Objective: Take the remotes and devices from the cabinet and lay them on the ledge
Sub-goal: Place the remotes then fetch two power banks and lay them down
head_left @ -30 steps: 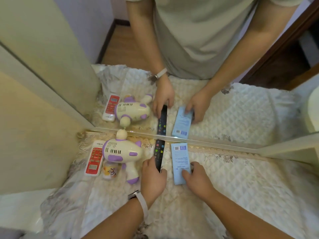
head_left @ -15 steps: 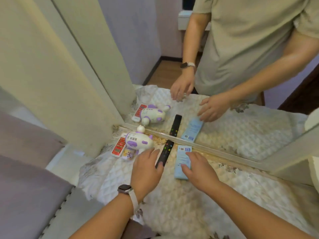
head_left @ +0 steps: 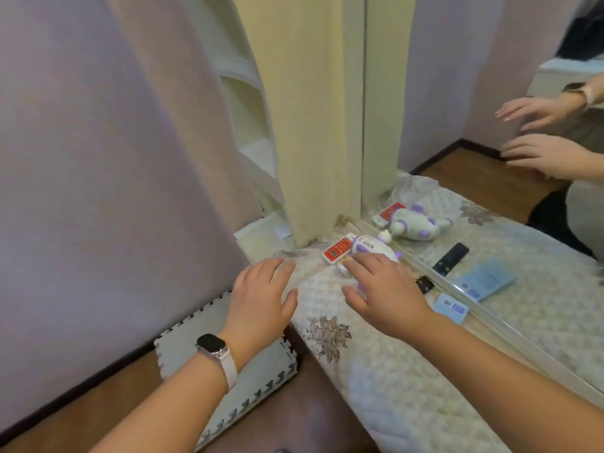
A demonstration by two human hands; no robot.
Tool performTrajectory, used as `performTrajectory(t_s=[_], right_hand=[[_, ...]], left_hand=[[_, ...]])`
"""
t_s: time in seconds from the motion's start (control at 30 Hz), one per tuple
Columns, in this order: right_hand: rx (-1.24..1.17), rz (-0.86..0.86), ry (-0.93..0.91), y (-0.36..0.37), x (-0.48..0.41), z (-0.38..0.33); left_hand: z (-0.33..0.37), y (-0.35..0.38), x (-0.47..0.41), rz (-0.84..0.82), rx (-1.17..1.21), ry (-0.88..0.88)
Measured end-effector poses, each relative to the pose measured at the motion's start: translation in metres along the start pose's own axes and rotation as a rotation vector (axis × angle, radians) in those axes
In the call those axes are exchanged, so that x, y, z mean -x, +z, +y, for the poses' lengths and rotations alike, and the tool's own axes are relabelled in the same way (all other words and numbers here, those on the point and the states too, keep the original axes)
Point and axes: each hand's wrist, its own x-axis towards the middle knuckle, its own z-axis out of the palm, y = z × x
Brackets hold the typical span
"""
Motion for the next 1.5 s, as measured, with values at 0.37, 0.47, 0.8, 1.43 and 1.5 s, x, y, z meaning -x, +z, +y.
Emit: performTrajectory(t_s=[0.37, 0.47, 0.8, 1.43, 1.5], right_hand=[[0.033, -0.056, -0.34, 0.019, -0.069, -0.174], [0.052, -0.065, -0.429, 0.035, -0.083, -0.243], [0.014, -0.037, -0.754, 0.094, -0.094, -0.5], [-0.157, -0.033, -1.356, 0.173, -0.108, -0.833], [-0.2, -0.03, -1.395, 0.186, -0.119, -0.859]], left_hand=[[-0.135, -0.079, 0.122, 0.112, -0.079, -0.365], [-0.18, -0.102, 0.172, 0.131, -0.112, -0.447], [-0.33, -0.161, 0.356, 0.244, -0.166, -0.71], [-0.476, -0.243, 0.565, 0.241, -0.383, -1.237], [-0.49, -0.248, 0.57, 0.217, -0.413, -1.278]])
